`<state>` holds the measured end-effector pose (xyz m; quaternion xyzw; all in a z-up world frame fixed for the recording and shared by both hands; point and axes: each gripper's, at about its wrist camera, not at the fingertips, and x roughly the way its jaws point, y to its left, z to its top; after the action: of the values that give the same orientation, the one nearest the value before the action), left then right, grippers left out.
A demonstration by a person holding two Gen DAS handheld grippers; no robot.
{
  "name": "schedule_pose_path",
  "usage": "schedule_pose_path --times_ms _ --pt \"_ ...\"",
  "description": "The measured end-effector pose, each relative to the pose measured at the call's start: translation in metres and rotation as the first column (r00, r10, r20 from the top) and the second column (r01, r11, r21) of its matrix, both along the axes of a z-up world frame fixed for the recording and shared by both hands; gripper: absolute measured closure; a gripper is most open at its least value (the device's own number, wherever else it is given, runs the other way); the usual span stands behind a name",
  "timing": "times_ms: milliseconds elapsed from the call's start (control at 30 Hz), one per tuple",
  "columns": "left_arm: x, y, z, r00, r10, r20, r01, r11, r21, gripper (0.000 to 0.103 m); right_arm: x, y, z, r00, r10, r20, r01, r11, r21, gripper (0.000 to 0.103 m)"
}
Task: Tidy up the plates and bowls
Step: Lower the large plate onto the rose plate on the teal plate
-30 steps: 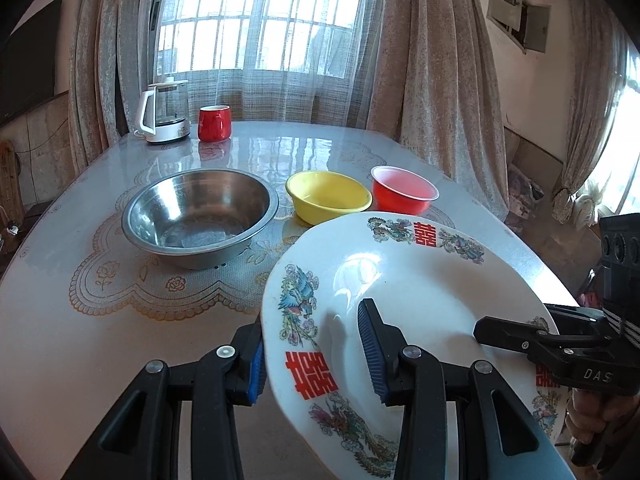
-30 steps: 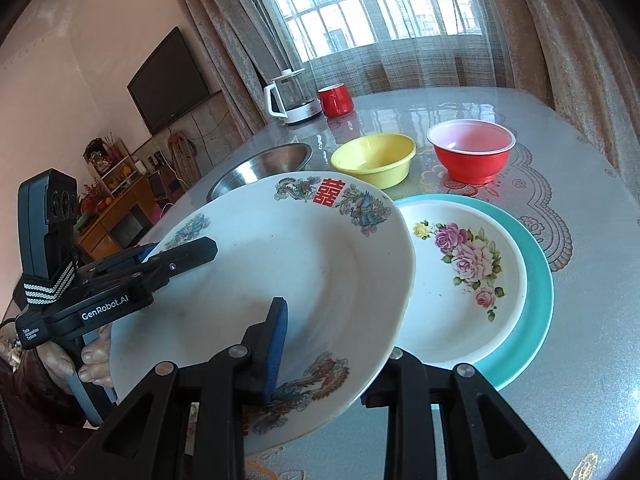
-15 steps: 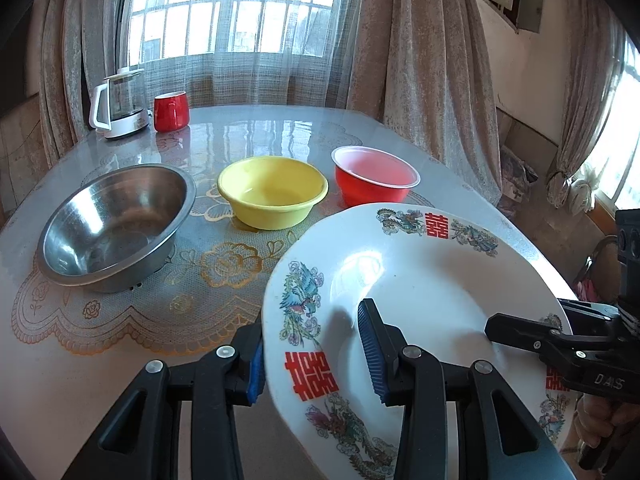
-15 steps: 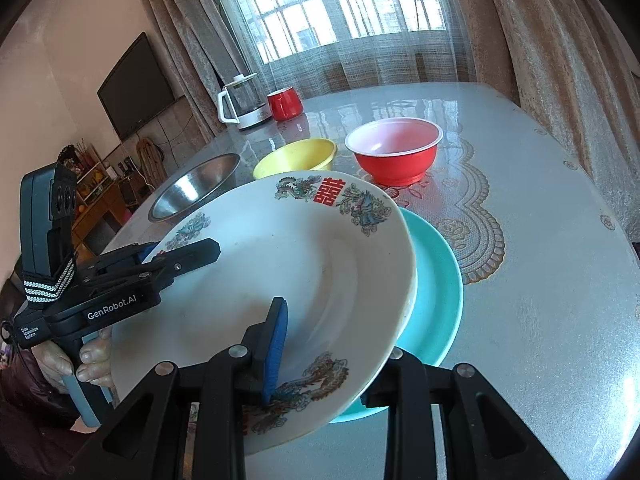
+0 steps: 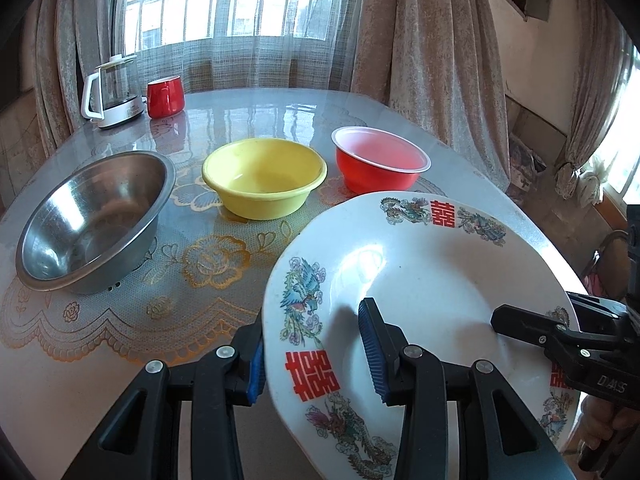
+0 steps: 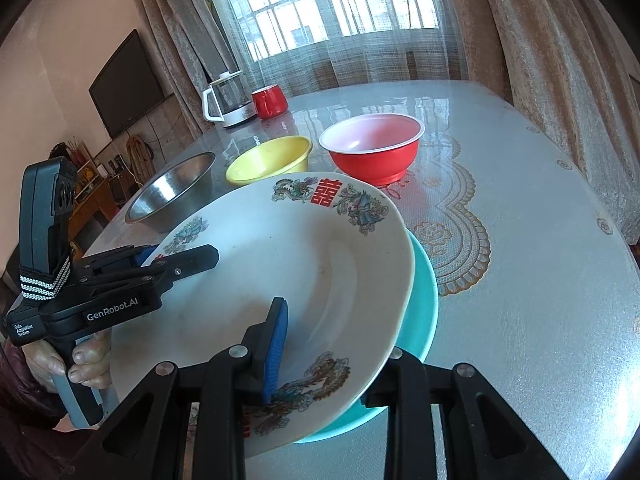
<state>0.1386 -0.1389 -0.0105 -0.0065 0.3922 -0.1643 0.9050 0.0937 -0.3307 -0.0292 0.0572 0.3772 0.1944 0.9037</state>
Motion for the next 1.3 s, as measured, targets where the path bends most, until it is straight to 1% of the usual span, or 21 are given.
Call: schedule_pose_path --times_ms 233,433,533,600,633,700,933,1100,1167,1300 --pt "0.005 -0.003 -0.001 1.000 -0.007 -0.025 0.007 1.000 0.001 0.060 0.000 0.001 0.002 1.000 -0.028 0.005 0.028 0.999 -0.026 0.076" --pt "0.006 -0.007 -0.004 0.999 -0.013 -0.047 0.014 1.000 0.018 0.061 0.001 0.001 0.005 0.997 -0.071 0.005 0.071 0.996 -0.054 0.076" --pt "0.002 -0.014 -0.004 0.999 -0.029 -0.034 0.030 0.999 0.039 0.061 0.004 -0.005 0.003 0.994 -0.108 -0.011 0.108 0.992 -0.059 0.076" --pt "0.001 -0.015 -0.002 1.000 -0.012 -0.021 0.013 0.999 0.047 0.061 0.006 -0.012 -0.003 0.991 -0.125 -0.043 0.124 0.992 -0.034 0.078" --pt "0.001 -0.013 -0.002 1.000 -0.012 -0.024 0.013 0.999 0.038 0.061 0.005 -0.013 -0.004 0.991 -0.123 -0.047 0.122 0.992 -0.018 0.078" --pt "0.002 -0.011 -0.001 0.999 -0.016 -0.031 0.016 1.000 0.025 0.061 0.002 -0.011 -0.005 0.992 -0.124 -0.032 0.124 0.992 -0.030 0.078" --pt "-0.003 -0.013 0.002 1.000 -0.016 -0.011 0.016 0.998 0.062 0.061 0.001 -0.012 -0.005 0.989 -0.141 -0.038 0.140 0.990 -0.022 0.078" --pt "-0.007 -0.009 0.003 1.000 -0.011 -0.012 0.012 0.999 0.052 0.061 -0.002 -0.017 -0.004 0.986 -0.158 -0.054 0.160 0.987 0.030 0.075" --pt "-0.009 -0.009 0.003 1.000 -0.012 -0.009 0.013 0.998 0.055 0.061 -0.005 -0.020 -0.002 0.985 -0.167 -0.049 0.169 0.984 0.049 0.072" --pt "-0.013 -0.007 0.005 1.000 -0.009 0.001 0.009 0.999 0.052 0.061 -0.009 -0.025 0.000 0.979 -0.200 -0.047 0.203 0.977 0.060 0.071"
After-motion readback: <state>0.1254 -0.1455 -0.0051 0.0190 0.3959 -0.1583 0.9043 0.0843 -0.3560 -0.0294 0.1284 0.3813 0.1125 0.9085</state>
